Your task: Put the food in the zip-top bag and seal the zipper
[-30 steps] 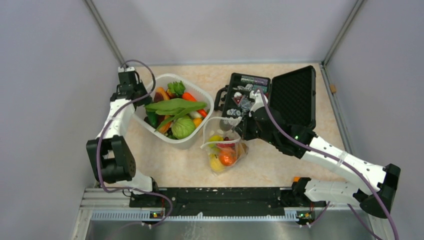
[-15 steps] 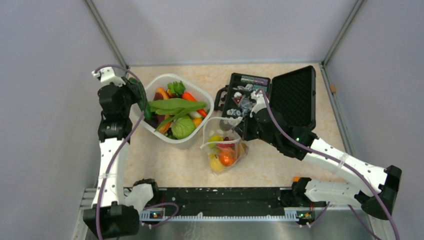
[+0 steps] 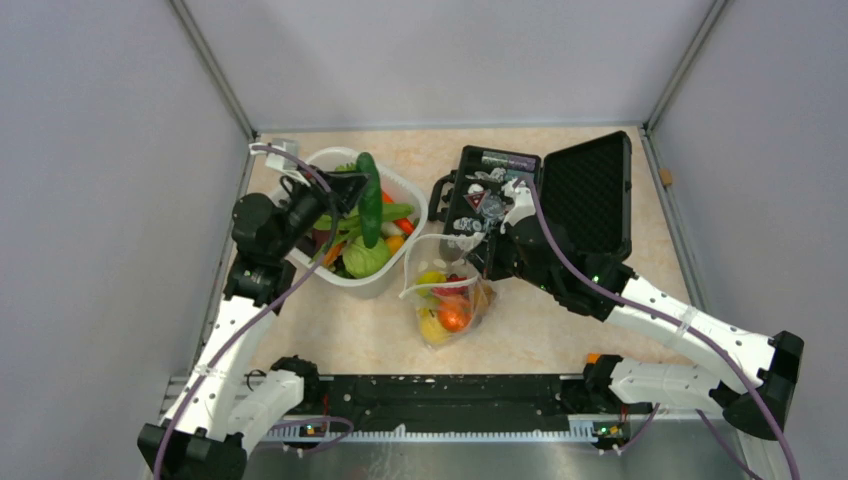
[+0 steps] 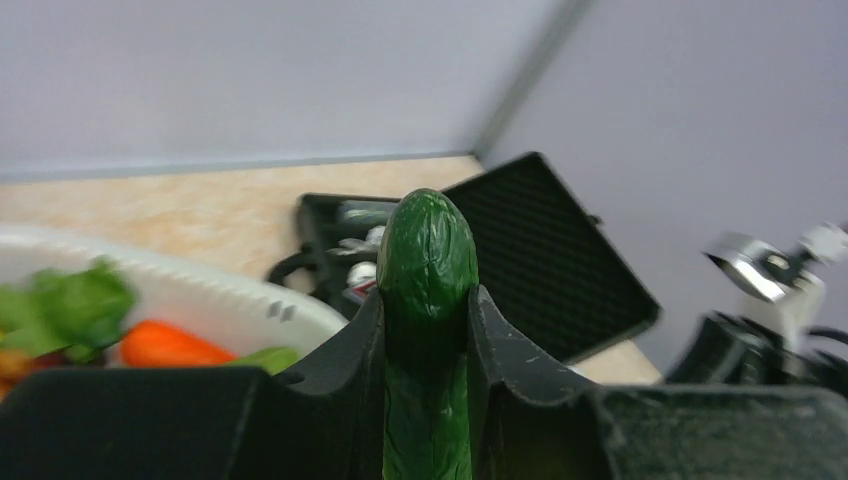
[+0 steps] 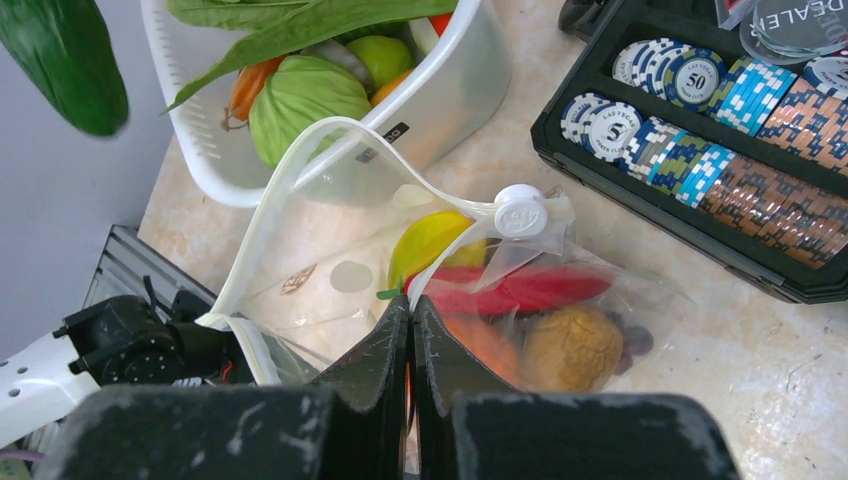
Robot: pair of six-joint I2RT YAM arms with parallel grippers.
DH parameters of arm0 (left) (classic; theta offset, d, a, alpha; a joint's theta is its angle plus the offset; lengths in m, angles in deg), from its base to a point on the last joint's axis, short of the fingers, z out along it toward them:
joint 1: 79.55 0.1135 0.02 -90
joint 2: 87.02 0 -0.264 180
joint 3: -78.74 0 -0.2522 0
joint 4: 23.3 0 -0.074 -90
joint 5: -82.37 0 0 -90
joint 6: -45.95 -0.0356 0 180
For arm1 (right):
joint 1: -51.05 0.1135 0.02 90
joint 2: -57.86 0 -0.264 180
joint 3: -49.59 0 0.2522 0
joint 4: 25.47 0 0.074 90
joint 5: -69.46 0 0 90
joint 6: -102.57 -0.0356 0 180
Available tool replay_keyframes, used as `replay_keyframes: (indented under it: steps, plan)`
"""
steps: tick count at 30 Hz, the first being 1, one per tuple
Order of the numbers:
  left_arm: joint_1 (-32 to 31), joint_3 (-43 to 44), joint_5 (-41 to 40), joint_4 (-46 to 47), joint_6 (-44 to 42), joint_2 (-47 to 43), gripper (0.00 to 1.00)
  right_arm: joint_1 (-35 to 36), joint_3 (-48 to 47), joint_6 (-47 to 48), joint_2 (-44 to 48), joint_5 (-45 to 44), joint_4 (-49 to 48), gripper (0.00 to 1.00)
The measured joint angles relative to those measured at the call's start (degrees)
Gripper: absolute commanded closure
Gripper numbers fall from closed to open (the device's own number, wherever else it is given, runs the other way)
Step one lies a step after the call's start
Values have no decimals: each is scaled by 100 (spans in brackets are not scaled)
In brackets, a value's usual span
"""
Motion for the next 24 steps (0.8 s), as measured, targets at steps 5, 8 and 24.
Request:
replay_keyframes:
  steps: [5,8,24]
  plan:
    - [-962,-739,286,1187,190,-61,100,0,7,-46,0,2,-72,100]
    - [-1224,-1237,262,1751,409,-55,100,0,42,-61,4,4,-125,100]
    - [-2693,-1322,98,2865,343,656,100,0,50,-101,4,2,-186,100]
